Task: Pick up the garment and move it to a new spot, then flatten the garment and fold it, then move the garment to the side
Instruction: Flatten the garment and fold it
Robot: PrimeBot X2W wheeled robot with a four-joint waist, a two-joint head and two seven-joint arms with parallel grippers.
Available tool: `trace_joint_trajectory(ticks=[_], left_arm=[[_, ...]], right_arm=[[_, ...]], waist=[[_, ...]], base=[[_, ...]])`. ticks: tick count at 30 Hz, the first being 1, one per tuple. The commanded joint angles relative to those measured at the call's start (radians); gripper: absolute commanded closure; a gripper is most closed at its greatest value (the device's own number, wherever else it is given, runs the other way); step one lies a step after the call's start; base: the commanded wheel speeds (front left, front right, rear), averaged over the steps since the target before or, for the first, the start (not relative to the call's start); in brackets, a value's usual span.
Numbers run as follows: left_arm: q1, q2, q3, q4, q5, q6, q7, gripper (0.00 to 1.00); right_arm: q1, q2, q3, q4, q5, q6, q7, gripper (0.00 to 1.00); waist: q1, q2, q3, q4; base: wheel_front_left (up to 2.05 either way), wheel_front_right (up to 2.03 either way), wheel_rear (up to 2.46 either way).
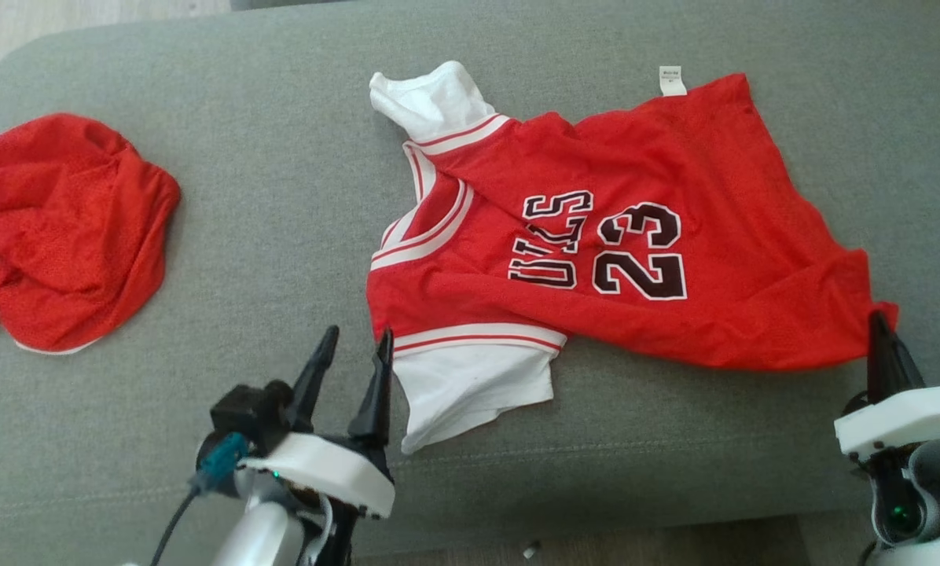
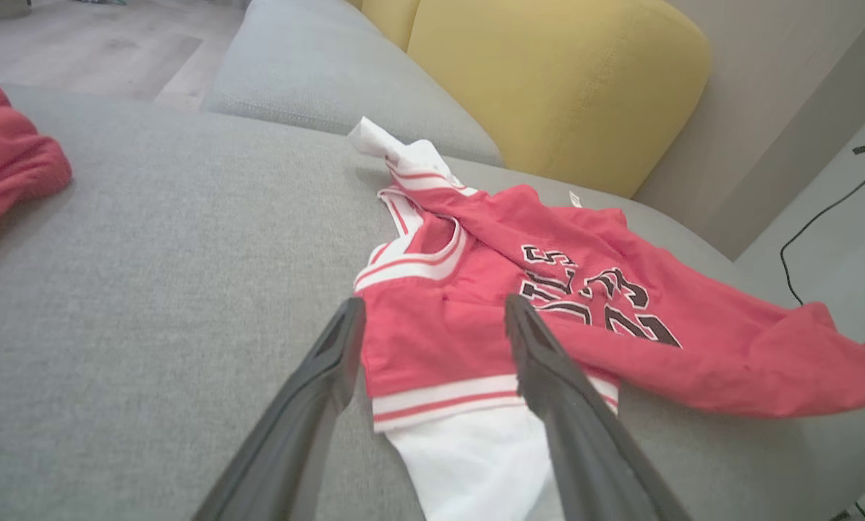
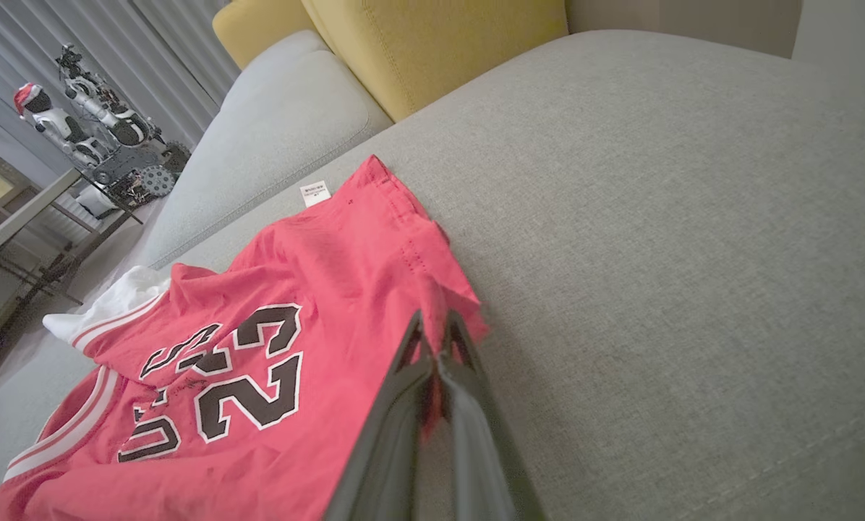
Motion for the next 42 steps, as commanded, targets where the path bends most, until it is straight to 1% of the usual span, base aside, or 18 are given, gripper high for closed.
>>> trace_joint_trajectory(ticks=[1,3,4,9,10,14,19,24,31,40,41,42], left_arm=[[-0.021,0.006,0.024,-0.023,0.008,-0.01,-0.005,0.0],[-0.01,0.006,0.016,-0.011,0.003,-0.026,-0.005,0.0],[-0.01,0.006,0.016,-0.011,0.003,-0.026,-0.005,0.0],[0.009,0.008,-0.029,0.057,-0.01,-0.075,0.0,0.0],[0.006,0.014,-0.055,0.083,-0.012,-0.092,0.02,0.0],[0.003,0.036,-0.103,0.116,-0.011,-0.11,0.07,0.0],[0.007,0.059,-0.118,0.134,-0.021,-0.113,0.112,0.0],[0.005,0.048,-0.107,0.144,-0.063,-0.11,0.141,0.0],[-0.029,0.033,-0.123,0.188,-0.101,-0.114,0.187,0.0],[-0.078,0.02,-0.14,0.229,-0.139,-0.119,0.178,0.0],[-0.082,0.019,-0.144,0.229,-0.144,-0.12,0.173,0.55],[-0.085,0.019,-0.146,0.228,-0.15,-0.122,0.167,1.0]], right_arm=[[-0.02,-0.003,0.028,-0.029,-0.002,0.006,-0.016,1.0],[-0.023,-0.003,0.031,-0.021,-0.002,0.006,-0.023,1.0],[-0.023,-0.003,0.031,-0.021,-0.002,0.006,-0.023,1.0],[-0.038,-0.003,0.036,-0.005,-0.001,0.006,-0.035,1.0],[-0.043,-0.003,0.04,0.0,0.001,0.006,-0.039,1.0],[-0.05,-0.003,0.045,0.011,0.003,0.006,-0.048,1.0],[-0.058,-0.003,0.051,0.026,0.009,0.006,-0.059,1.0],[-0.064,-0.003,0.058,0.037,0.014,0.006,-0.067,1.0],[-0.086,-0.003,0.07,0.043,0.014,0.006,-0.072,1.0],[-0.103,-0.003,0.078,0.048,0.011,0.006,-0.073,1.0],[-0.104,-0.003,0.077,0.049,0.01,0.006,-0.073,1.0],[-0.105,-0.003,0.075,0.049,0.009,0.006,-0.073,1.0]], waist=[[0.0001,-0.0001,0.002,0.003],[0.0001,-0.0001,0.0,0.005],[0.0001,-0.0001,0.0,0.005],[0.0001,-0.0001,-0.004,0.008],[0.0001,-0.0001,-0.003,0.008],[0.0001,-0.0001,-0.001,0.006],[0.0001,-0.0001,0.003,0.006],[0.0001,-0.0001,0.009,0.006],[0.0001,-0.0001,0.023,-0.005],[0.0001,-0.0001,0.038,-0.016],[0.0001,-0.0001,0.039,-0.015],[0.0001,-0.0001,0.04,-0.015]], base=[[0.0,0.0,0.0],[0.0,0.0,0.0],[0.0,0.0,0.0],[0.0,0.0,0.0],[0.0,0.0,0.0],[0.0,0.0,0.0],[0.0,0.0,0.0],[0.0,0.0,0.0],[0.0,0.0,0.0],[0.0,0.0,0.0],[0.0,0.0,0.0],[0.0,0.0,0.0]])
